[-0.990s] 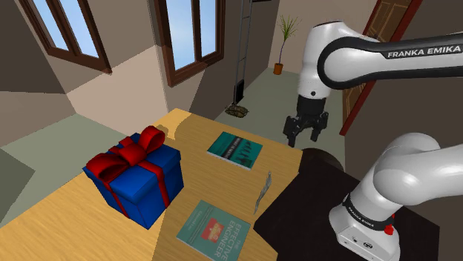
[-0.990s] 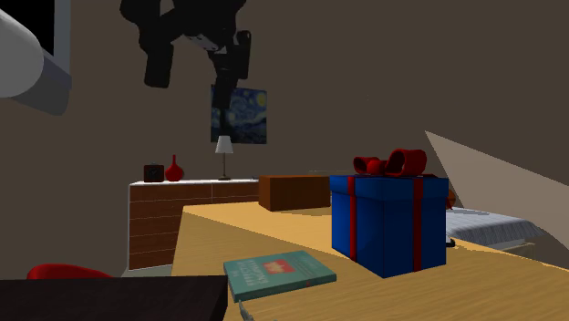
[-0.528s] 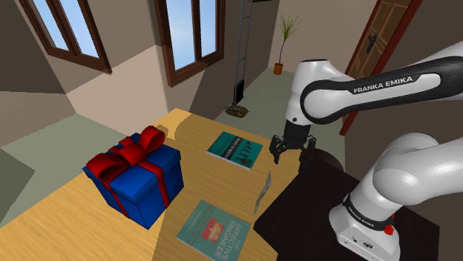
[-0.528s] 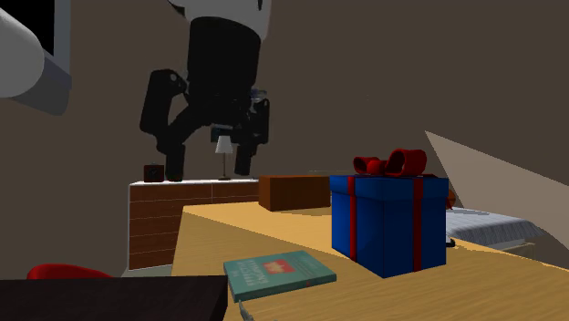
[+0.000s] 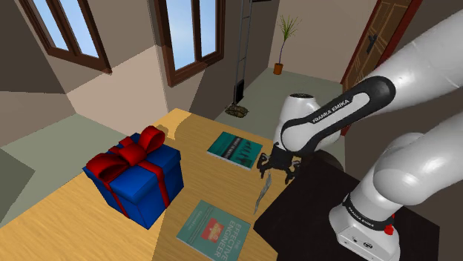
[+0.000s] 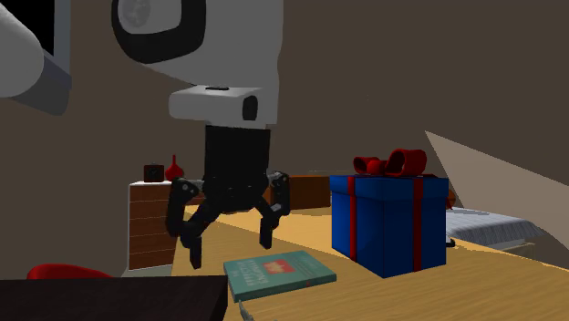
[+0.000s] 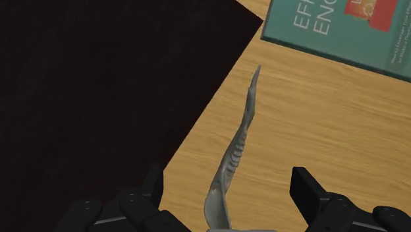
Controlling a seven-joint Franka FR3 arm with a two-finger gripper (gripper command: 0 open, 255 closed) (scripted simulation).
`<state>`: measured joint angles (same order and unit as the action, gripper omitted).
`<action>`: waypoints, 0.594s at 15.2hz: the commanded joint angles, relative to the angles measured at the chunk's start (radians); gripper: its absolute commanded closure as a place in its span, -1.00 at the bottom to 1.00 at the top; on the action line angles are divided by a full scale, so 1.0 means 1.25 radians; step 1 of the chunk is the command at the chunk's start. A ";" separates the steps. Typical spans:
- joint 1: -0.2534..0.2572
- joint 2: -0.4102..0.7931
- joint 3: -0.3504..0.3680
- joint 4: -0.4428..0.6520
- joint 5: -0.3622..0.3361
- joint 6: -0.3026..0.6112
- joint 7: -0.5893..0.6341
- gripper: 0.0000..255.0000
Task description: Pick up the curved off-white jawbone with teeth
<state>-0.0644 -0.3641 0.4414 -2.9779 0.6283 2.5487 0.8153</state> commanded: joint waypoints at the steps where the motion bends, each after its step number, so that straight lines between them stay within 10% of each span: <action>1: 0.000 0.116 0.022 0.012 0.049 0.123 0.029 -1.00; 5: 0.009 0.346 0.045 0.066 0.172 0.336 0.039 -1.00; 9: 0.001 0.423 0.059 0.090 0.234 0.393 -0.022 -1.00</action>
<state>-0.0590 0.1270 0.5085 -2.8789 0.8973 3.0121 0.8098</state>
